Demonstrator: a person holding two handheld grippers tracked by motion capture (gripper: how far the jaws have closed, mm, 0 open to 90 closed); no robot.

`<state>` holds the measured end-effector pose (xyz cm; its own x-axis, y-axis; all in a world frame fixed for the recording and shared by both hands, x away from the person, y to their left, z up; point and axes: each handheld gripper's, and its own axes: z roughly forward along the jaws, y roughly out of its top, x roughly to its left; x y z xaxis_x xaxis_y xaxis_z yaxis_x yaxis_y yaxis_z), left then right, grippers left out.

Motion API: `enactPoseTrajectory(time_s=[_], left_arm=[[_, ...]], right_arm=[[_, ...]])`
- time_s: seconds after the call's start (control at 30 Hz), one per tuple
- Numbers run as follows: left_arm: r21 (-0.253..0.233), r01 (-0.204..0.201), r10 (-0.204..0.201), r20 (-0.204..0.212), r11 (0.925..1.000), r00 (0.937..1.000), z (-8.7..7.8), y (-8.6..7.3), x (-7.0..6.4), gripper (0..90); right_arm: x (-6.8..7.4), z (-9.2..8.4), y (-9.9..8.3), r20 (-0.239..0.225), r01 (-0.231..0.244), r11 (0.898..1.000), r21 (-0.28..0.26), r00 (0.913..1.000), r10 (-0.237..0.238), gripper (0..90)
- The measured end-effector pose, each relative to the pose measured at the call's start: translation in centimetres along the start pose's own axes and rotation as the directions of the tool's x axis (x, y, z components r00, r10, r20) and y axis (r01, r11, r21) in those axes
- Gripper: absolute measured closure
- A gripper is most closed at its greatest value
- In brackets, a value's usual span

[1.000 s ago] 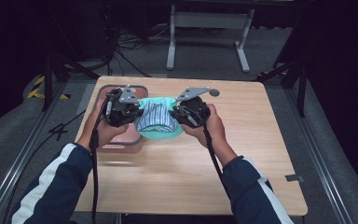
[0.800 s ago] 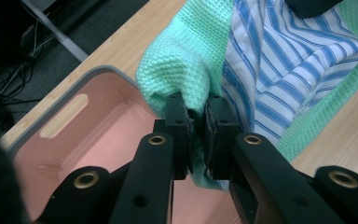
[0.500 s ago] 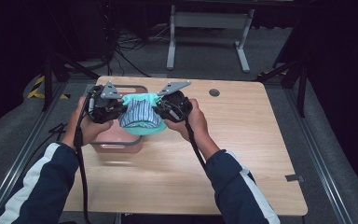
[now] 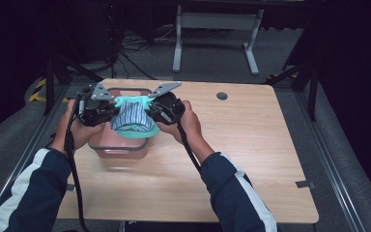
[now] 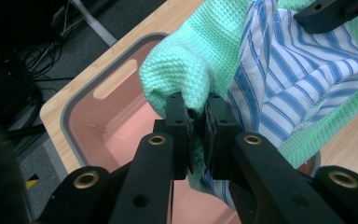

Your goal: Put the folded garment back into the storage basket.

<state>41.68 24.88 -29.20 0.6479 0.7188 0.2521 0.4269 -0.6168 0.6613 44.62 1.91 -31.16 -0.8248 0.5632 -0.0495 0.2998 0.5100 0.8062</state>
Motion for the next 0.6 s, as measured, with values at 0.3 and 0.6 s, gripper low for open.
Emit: enactPoseTrajectory(time_s=[0.3, 0.6], left_arm=[[0.009, 0.013, -0.013, -0.013, 0.9999, 0.9998, -0.3, -0.6, 0.6, 81.9], [0.021, 0.025, -0.024, -0.032, 0.9995, 0.9992, -0.5, -1.3, 1.4, 81.9]], right_arm=[[0.6, 0.9, 0.7, -0.003, 0.015, 1.000, -0.001, 0.9999, -0.015, 80.6], [1.0, 1.9, 1.3, -0.014, 0.020, 1.000, 0.003, 0.9997, -0.020, 80.5]])
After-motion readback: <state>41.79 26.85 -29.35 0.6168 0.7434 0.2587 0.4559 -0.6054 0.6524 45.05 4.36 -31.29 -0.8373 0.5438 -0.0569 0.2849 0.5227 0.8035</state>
